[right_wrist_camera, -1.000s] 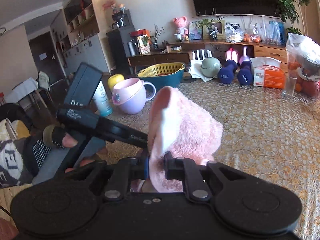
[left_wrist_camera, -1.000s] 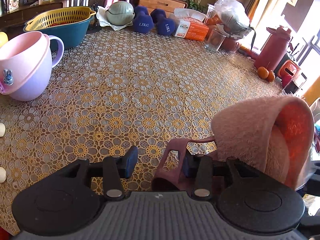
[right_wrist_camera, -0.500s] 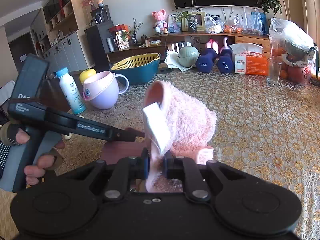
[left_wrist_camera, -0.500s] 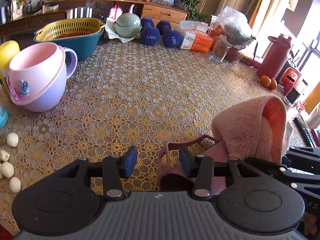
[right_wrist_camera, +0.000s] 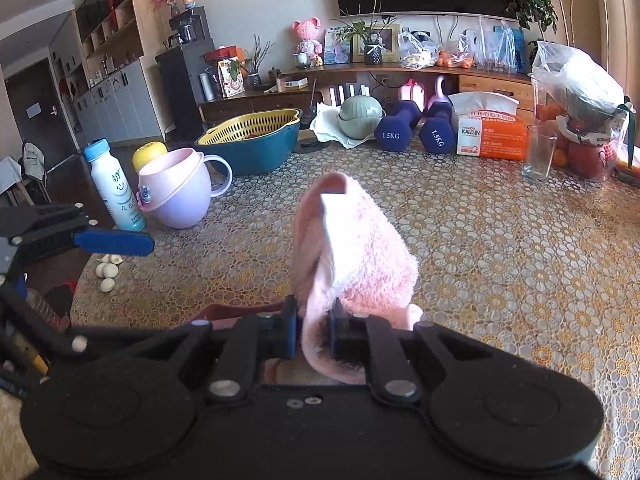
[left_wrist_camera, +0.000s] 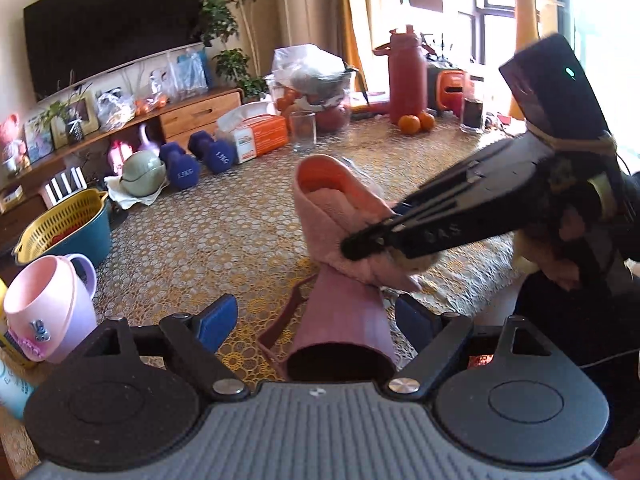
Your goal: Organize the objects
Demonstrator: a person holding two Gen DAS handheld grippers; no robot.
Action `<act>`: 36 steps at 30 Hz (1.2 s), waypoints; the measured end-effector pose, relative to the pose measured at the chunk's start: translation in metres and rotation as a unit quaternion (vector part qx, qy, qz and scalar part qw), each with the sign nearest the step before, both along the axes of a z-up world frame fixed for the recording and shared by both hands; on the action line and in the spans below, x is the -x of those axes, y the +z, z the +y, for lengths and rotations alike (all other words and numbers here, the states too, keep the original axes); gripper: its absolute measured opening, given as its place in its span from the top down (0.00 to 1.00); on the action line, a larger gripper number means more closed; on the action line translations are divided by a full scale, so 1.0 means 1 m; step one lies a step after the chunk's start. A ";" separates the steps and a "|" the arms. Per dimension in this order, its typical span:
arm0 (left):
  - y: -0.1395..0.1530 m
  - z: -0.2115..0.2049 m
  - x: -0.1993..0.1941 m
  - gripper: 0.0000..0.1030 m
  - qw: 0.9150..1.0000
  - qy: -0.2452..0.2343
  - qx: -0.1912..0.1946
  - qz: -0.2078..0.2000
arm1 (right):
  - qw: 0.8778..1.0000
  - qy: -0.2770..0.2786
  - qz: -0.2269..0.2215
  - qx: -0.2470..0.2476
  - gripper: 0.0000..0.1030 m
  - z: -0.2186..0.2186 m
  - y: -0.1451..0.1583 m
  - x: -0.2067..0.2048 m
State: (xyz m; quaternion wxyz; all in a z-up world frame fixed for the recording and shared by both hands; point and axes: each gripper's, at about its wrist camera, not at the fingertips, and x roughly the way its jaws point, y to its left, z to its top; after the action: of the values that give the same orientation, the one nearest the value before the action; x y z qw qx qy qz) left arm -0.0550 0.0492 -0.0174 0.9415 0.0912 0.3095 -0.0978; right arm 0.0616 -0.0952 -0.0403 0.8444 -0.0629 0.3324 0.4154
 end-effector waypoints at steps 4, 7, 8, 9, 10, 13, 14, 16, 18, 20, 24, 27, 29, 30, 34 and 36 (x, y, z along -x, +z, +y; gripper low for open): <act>-0.018 -0.020 -0.002 0.16 0.999 -0.011 -0.028 0.021 | 1.000 -0.001 0.001 0.000 0.87 0.002 0.001 -0.004; -0.030 -0.029 -0.004 0.16 0.999 -0.013 -0.045 0.028 | 1.000 -0.001 0.001 0.001 0.87 0.002 0.001 -0.004; -0.033 -0.030 -0.005 0.16 0.998 -0.011 -0.051 0.029 | 1.000 -0.001 0.001 0.000 0.87 0.002 0.001 -0.004; -0.038 -0.032 -0.006 0.16 0.998 -0.008 -0.060 0.032 | 1.000 -0.001 0.002 0.000 0.87 0.002 0.000 -0.004; -0.043 -0.032 -0.008 0.16 0.997 -0.002 -0.071 0.034 | 1.000 -0.002 0.002 0.000 0.87 0.003 0.000 -0.004; -0.052 -0.030 -0.012 0.16 0.995 0.011 -0.087 0.040 | 1.000 -0.008 0.002 -0.001 0.87 0.002 0.000 -0.009; -0.053 -0.030 -0.013 0.16 0.995 0.014 -0.089 0.040 | 1.000 -0.013 0.000 0.001 0.87 0.001 -0.001 -0.011; -0.053 -0.028 -0.015 0.16 0.995 0.017 -0.088 0.042 | 1.000 -0.030 -0.006 0.004 0.87 -0.004 -0.001 -0.015; -0.053 -0.026 -0.016 0.16 0.995 0.019 -0.084 0.044 | 0.999 -0.047 -0.006 0.001 0.87 -0.013 0.000 -0.021; -0.052 -0.025 -0.017 0.17 0.996 0.021 -0.079 0.046 | 0.998 -0.058 -0.006 -0.008 0.87 -0.025 0.002 -0.024; -0.045 -0.018 -0.024 0.25 0.997 0.036 -0.041 0.063 | 0.998 -0.061 -0.012 -0.028 0.87 -0.051 0.012 -0.021; -0.040 -0.013 -0.030 0.25 0.996 0.057 -0.007 0.073 | 0.998 -0.054 -0.017 -0.041 0.87 -0.066 0.019 -0.013; -0.037 -0.009 -0.034 0.25 0.994 0.070 0.014 0.081 | 0.998 -0.050 -0.012 -0.048 0.87 -0.073 0.021 -0.008; -0.035 -0.006 -0.036 0.26 0.993 0.074 0.027 0.084 | 0.998 -0.046 -0.009 -0.053 0.87 -0.075 0.022 -0.005; -0.027 0.008 -0.041 0.26 0.984 0.085 0.116 0.105 | 0.998 -0.012 -0.022 -0.053 0.87 -0.077 0.029 0.008; -0.026 0.013 -0.044 0.26 0.978 0.090 0.150 0.117 | 0.998 0.014 -0.028 -0.050 0.87 -0.074 0.032 0.015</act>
State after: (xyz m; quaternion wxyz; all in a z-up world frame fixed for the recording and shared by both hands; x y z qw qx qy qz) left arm -0.0108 0.0623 -0.0437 0.9066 -0.0915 0.4062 -0.0680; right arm 0.0464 -0.1696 -0.0086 0.8494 -0.0366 0.2863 0.4418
